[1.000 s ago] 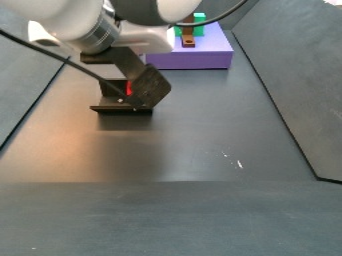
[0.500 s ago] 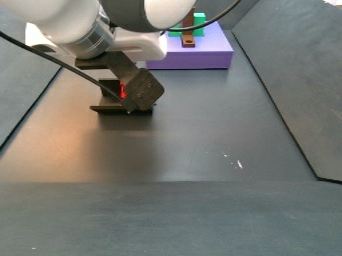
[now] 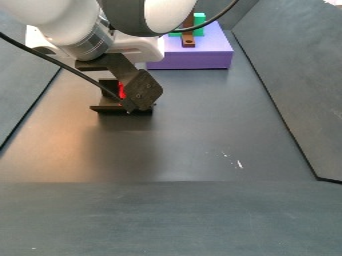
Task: Pick up the red object. Move up. Place the red object on the fixture. Regrasp the red object. Move to above the board. Insert the red object.
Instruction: Place the red object on the fixture.
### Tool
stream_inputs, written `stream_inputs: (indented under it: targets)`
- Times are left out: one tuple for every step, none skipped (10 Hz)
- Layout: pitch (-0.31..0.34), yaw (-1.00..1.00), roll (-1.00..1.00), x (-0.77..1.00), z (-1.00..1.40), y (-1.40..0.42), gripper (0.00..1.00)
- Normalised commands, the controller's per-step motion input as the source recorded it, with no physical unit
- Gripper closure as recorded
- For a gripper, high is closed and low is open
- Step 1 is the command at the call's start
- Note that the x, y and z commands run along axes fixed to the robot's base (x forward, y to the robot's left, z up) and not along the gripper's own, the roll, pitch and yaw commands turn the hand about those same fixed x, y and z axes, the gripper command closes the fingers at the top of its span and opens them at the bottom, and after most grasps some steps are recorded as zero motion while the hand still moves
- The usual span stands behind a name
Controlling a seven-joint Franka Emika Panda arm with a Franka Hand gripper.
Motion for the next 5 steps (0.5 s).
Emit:
stream_inputs:
  targets:
    - [0.014,0.00,-0.03,0.20,-0.17,0.04,1.00]
    - [0.051,0.00,-0.13,0.21,-0.05,0.03,1.00]
    - [0.054,0.00,-0.10,0.19,-0.08,0.00,1.00]
    - [0.003,0.00,-0.06,0.13,-0.16,0.00,1.00]
    - [0.000,0.00,-0.03,0.06,-0.15,0.00,1.00]
